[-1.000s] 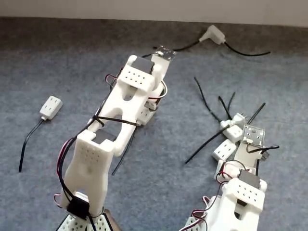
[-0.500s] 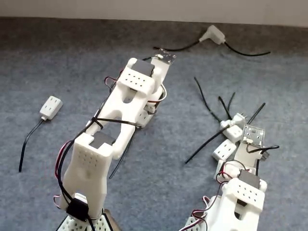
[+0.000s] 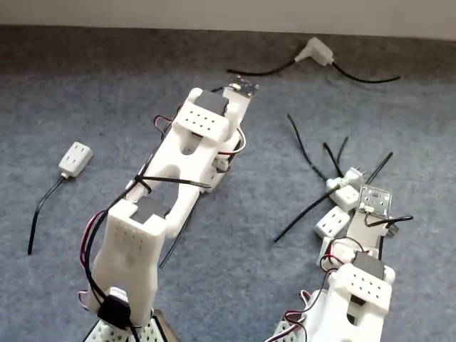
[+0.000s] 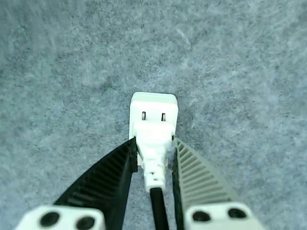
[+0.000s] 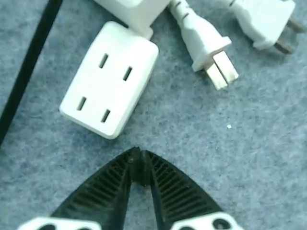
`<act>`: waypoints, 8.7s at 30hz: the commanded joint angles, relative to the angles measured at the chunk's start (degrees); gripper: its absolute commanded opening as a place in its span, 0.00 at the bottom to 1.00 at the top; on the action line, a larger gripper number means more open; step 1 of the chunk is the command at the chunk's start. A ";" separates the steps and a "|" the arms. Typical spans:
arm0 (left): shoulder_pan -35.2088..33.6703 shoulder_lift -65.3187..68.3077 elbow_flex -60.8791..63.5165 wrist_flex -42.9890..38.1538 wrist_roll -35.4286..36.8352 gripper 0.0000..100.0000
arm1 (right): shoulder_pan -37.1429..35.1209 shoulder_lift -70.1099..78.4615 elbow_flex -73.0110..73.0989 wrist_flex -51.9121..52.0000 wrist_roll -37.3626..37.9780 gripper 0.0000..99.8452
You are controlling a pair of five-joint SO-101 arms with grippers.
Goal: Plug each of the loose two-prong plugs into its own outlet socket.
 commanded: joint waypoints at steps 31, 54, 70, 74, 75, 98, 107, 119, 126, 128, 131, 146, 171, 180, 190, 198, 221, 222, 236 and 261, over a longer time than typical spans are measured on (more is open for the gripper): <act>-3.30 -15.96 1.63 9.41 0.00 0.01 | -0.40 0.22 -0.22 -1.01 -0.62 0.01; -4.09 -28.35 33.19 -15.38 0.00 0.01 | -0.22 0.22 -0.04 -2.42 -0.62 0.01; -4.09 -11.30 23.25 -8.00 -0.18 0.01 | -0.40 0.22 -0.04 -2.42 -0.62 0.01; -4.09 -4.88 15.34 -1.93 -2.37 0.01 | -0.40 0.22 -0.04 -2.42 -0.62 0.01; -4.53 -3.38 13.32 -0.53 -2.37 0.01 | -0.40 0.22 -0.04 -2.42 -0.62 0.01; -8.75 -0.92 5.58 5.71 -2.55 0.09 | -0.40 0.22 -0.04 -2.42 -0.62 0.01; -8.75 -18.15 4.35 9.32 -2.81 0.16 | -0.40 0.22 -0.04 -2.42 -0.62 0.01; -7.34 -24.57 14.37 9.85 -9.58 0.18 | -0.40 0.22 -0.04 -2.42 -0.62 0.01; -7.34 -24.13 16.04 6.68 -6.15 0.18 | -0.40 0.22 -0.04 -2.42 -0.62 0.01; -7.25 -23.52 18.33 2.90 -5.01 0.18 | -0.40 0.22 -0.04 -2.42 -0.62 0.01; -6.64 -21.93 21.32 -1.76 -5.01 0.18 | -0.31 0.22 -0.04 -2.42 -0.62 0.01; -5.14 -13.32 22.02 -6.95 -4.84 0.18 | -0.31 0.22 -0.04 -2.42 -0.62 0.01; -5.49 -9.01 15.43 -3.87 -8.09 0.07 | -0.31 0.22 -0.04 -2.42 -0.53 0.01; -5.41 -12.88 -2.33 2.99 -8.00 0.06 | -0.22 0.22 -0.04 -2.42 -0.53 0.01; -3.74 -11.91 -26.51 2.11 -10.20 0.10 | -0.22 0.22 -0.04 -2.42 -0.53 0.01; -3.47 -1.36 -35.65 -11.78 -14.51 0.10 | -0.40 0.22 0.75 -2.51 -0.53 0.01; -11.12 15.43 -41.27 -28.31 -11.78 0.25 | -0.57 0.22 1.10 -2.51 2.37 0.01; -11.30 13.67 -41.27 -26.55 -11.78 0.25 | -0.57 0.22 1.10 -2.51 2.29 0.01; -15.69 -15.60 -41.27 -19.69 -11.87 0.25 | -2.95 0.22 1.19 -2.59 2.64 0.01; -34.68 -38.46 -23.34 9.05 -27.87 0.25 | -2.86 0.22 1.27 -2.51 2.64 0.01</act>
